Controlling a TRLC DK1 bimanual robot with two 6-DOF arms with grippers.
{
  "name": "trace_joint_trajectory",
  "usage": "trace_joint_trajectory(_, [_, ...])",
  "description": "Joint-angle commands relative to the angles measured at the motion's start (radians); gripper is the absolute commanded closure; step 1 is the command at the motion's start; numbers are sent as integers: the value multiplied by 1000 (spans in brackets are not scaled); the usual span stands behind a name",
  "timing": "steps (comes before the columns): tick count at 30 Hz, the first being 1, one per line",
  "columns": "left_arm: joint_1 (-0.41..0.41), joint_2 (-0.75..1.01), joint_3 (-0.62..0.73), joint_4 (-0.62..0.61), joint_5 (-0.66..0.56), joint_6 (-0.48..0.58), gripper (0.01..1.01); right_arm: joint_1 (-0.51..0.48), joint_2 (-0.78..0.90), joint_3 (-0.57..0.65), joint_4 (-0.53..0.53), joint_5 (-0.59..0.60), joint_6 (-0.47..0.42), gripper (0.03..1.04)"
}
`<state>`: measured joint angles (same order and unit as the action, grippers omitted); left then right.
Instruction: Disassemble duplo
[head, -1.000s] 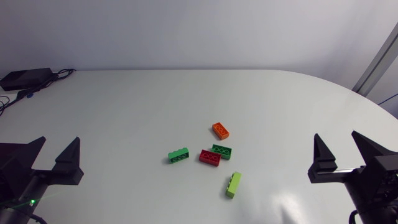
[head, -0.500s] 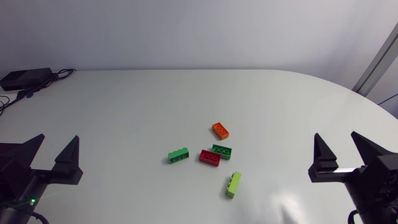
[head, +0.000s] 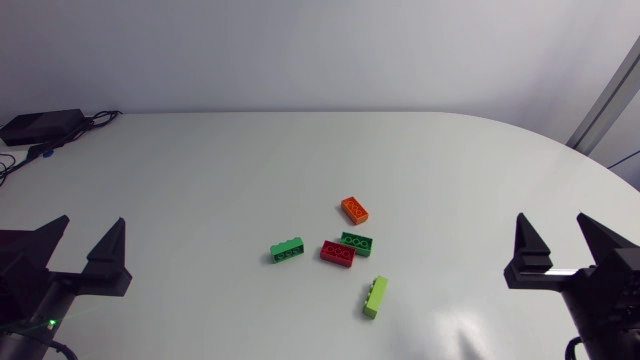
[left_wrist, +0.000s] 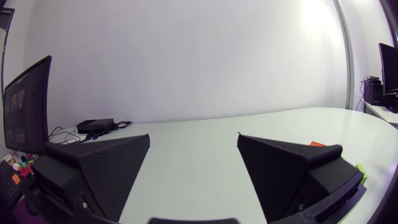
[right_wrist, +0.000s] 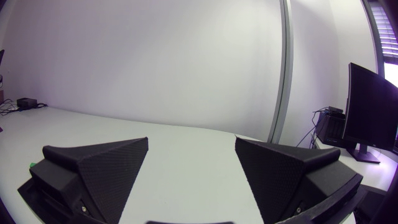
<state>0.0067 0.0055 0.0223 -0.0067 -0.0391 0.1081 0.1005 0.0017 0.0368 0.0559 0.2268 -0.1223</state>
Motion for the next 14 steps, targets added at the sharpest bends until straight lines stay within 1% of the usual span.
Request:
trace_joint_trajectory(1, [9,-15,-22,7,8,7,49,-36,-6,-41,-18,-21,21,61])
trace_joint_trajectory(2, [9,-15,-22,7,8,7,49,-56,-6,-41,-19,-41,21,61])
trace_joint_trajectory(5, [9,-15,-22,7,8,7,49,-71,-6,-41,-25,-103,21,61])
trace_joint_trajectory(9, [9,-15,-22,7,8,7,49,-99,-8,-38,-56,-227,23,61])
trace_joint_trajectory(14, [7,-15,-22,7,8,7,49,-114,-6,-38,-57,-227,21,61])
